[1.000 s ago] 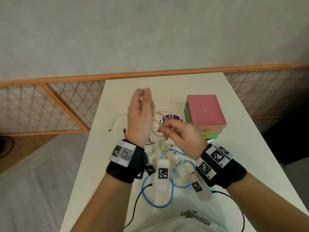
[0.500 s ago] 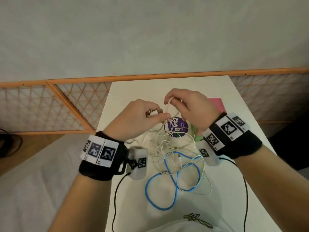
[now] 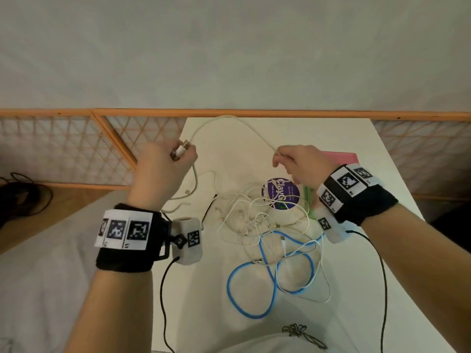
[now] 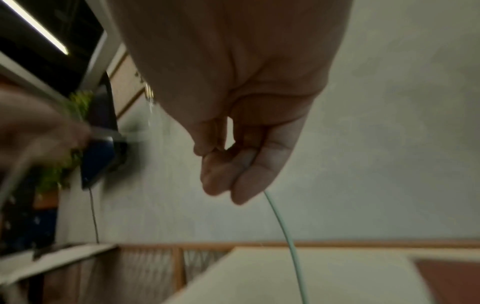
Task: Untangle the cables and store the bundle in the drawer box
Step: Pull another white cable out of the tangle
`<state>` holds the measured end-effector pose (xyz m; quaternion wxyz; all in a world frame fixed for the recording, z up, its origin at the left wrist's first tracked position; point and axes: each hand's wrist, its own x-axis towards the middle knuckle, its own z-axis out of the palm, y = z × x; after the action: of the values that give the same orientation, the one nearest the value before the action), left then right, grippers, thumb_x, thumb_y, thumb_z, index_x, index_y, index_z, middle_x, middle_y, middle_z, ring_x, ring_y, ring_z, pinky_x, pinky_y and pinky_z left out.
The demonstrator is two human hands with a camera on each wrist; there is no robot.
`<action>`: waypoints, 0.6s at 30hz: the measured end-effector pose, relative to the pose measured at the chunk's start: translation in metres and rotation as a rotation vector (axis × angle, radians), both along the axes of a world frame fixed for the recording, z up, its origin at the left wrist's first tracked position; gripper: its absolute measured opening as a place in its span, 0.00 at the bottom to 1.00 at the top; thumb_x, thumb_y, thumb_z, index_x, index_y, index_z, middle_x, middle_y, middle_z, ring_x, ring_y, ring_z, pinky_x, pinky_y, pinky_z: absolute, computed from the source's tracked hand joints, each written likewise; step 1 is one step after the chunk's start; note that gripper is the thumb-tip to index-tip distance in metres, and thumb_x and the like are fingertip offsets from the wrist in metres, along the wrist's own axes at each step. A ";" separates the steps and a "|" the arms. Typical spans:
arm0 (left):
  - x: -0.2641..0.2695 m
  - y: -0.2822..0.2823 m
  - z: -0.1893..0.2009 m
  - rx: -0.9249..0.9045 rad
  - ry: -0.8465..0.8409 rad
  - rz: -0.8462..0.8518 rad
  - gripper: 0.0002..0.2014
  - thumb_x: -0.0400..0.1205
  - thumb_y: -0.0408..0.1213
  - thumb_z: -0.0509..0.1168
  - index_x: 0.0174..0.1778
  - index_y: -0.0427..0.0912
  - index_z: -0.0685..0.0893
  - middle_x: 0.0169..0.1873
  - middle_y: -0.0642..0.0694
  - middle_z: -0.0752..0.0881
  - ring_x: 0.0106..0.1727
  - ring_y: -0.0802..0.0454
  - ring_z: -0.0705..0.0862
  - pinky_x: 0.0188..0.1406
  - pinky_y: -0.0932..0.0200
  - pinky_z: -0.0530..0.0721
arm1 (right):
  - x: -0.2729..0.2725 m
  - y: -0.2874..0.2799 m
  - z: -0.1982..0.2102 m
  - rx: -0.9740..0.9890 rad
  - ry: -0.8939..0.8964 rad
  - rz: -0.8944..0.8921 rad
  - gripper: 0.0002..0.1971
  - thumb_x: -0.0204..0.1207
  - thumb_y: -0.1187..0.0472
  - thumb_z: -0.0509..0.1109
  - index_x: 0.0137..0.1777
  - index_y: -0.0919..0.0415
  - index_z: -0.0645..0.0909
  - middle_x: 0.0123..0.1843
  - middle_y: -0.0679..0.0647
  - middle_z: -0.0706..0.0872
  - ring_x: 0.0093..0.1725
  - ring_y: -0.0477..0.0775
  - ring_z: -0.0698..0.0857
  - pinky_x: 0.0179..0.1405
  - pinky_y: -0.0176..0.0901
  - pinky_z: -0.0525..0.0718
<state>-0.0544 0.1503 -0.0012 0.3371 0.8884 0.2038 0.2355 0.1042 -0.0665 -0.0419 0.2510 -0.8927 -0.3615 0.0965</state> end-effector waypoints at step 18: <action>0.004 -0.006 0.010 0.132 -0.403 0.020 0.12 0.85 0.48 0.62 0.39 0.46 0.80 0.22 0.40 0.75 0.22 0.47 0.69 0.21 0.56 0.65 | 0.006 0.011 0.012 -0.058 0.096 0.066 0.12 0.84 0.56 0.53 0.44 0.57 0.76 0.26 0.54 0.84 0.25 0.60 0.87 0.43 0.55 0.85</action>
<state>-0.0508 0.1439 0.0087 0.3098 0.8415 0.1253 0.4245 0.1102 -0.0551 -0.0294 0.2391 -0.8816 -0.3751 0.1580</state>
